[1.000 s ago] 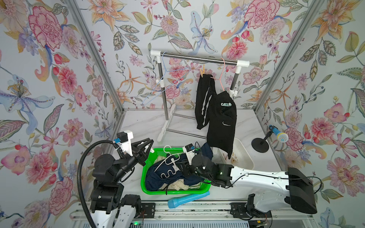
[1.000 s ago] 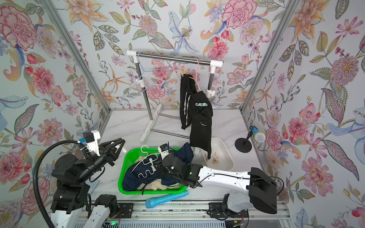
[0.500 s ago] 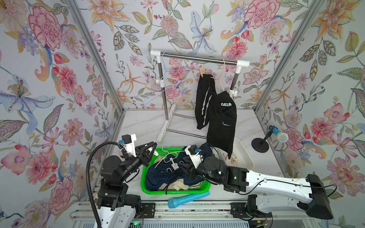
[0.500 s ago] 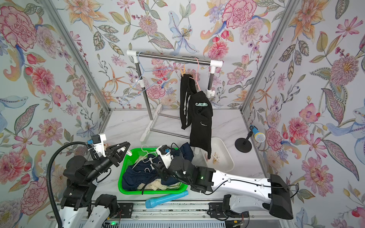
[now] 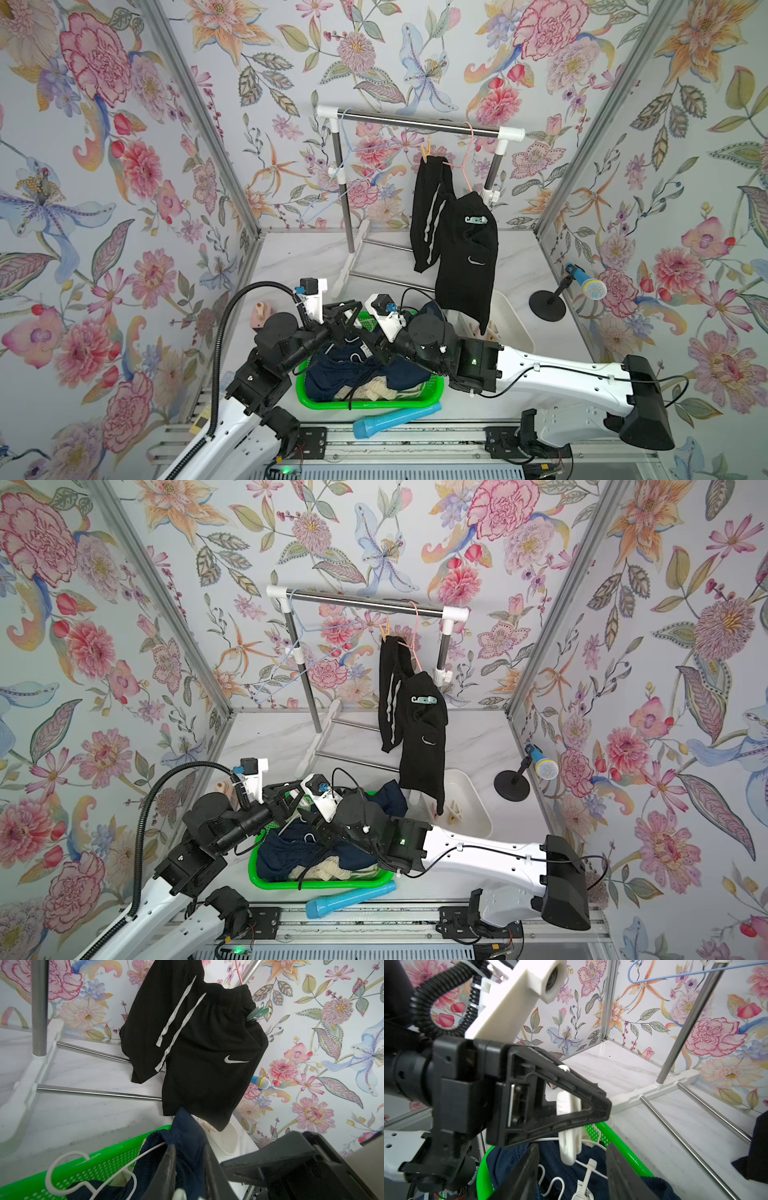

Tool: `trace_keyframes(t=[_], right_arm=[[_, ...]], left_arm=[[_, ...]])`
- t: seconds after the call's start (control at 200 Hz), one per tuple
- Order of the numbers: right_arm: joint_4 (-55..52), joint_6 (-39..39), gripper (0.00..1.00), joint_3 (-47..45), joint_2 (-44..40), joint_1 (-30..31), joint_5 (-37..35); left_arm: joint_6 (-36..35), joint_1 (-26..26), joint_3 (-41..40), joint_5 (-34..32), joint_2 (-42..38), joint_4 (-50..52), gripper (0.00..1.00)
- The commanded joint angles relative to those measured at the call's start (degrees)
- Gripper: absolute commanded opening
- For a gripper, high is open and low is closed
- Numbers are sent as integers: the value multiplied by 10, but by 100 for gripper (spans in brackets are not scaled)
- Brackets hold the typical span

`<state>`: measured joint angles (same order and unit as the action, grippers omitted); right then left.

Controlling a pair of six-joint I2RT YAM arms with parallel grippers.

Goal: Remove the clothespins securing shorts to the hanger
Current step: Place the clothespin in the storage box.

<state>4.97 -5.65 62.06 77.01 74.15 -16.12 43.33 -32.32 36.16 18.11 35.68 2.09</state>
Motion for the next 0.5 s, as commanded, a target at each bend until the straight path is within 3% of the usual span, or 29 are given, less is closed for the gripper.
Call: trace_keyframes(t=[0.0,0.275,0.495], right_arm=[[-19,18,54,27,12,4,-17],[-17,29,48,59,63,4,-29],[21,42,33,62,78,3,-31]], left_arm=[[-6,-6,16,-14,3,-36,0],[6,-7,14,4,1,-36,0],[9,-7,15,18,-4,-14,0]])
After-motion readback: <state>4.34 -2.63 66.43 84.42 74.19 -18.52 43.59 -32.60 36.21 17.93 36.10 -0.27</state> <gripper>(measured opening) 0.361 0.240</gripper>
